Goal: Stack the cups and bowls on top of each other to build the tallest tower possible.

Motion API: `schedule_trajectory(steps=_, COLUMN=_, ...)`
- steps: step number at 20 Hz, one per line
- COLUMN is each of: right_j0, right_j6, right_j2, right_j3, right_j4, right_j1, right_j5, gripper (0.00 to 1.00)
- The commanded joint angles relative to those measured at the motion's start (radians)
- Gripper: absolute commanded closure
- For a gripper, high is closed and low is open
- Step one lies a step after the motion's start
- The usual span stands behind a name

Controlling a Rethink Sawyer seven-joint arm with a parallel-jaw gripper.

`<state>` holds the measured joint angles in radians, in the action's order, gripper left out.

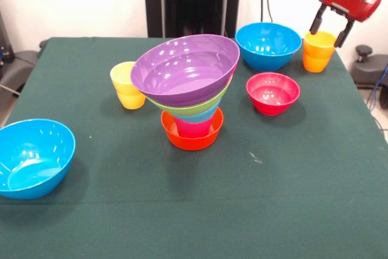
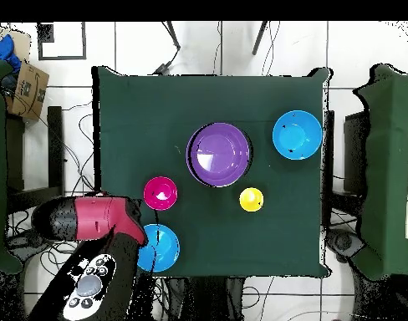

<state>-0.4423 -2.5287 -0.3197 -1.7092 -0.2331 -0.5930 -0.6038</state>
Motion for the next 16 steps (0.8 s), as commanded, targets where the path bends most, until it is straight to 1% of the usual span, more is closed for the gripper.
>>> schedule_trajectory(steps=1, right_j0=-0.015, right_j6=-0.193, right_j2=0.047, right_j3=0.022, right_j4=-0.033, right_j1=0.047, right_j5=-0.041, gripper=0.0)
schedule_trajectory(steps=6, right_j0=-0.042, right_j6=-0.234, right_j2=0.045, right_j3=0.016, right_j4=-0.055, right_j1=0.072, right_j5=-0.014, gripper=0.0)
schedule_trajectory(steps=16, right_j0=-0.065, right_j6=-0.247, right_j2=0.036, right_j3=0.007, right_j4=-0.106, right_j1=0.094, right_j5=0.016, gripper=0.0)
